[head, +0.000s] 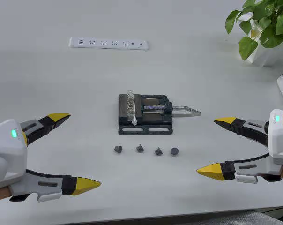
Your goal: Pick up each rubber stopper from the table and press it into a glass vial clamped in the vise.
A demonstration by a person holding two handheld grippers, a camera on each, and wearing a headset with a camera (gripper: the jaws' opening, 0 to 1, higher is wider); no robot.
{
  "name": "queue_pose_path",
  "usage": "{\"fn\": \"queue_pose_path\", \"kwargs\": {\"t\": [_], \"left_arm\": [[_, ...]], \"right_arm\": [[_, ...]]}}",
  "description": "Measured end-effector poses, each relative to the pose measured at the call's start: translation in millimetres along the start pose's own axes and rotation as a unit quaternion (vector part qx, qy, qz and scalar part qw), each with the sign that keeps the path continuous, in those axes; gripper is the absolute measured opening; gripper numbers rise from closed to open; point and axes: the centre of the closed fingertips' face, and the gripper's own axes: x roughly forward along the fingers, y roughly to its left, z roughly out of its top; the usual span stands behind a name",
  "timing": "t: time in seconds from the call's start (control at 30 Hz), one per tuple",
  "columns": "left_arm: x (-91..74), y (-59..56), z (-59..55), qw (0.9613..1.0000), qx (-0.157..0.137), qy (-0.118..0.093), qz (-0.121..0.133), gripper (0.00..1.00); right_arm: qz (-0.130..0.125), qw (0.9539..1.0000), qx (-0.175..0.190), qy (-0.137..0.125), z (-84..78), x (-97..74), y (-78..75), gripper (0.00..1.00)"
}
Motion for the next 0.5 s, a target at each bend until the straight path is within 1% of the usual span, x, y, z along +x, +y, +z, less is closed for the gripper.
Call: {"fn": "queue_pose_path", "kwargs": {"t": [0.1,0.27,0.5], "left_arm": [[-0.9,-0.2,-1.5,1.0000,-0.001,0.003,0.001,0.99],[-3.8,-0.2,0.3,1.0000,-0.005,-0.002,0.005,0.99],[-4.4,-0.2,-0.3,1.0000,-0.003,0.000,0.004,0.99]], "right_arm": [[-0.002,1.0000,0.000,-0.001,2.0,-0.4,1.5,0.84],[-0.002,1.0000,0.001,-0.001,-1.2,-0.1,1.3,0.83],[-0.002,1.0000,0.002,-0.001,-1.1,0.4,6.6,0.82]]}}
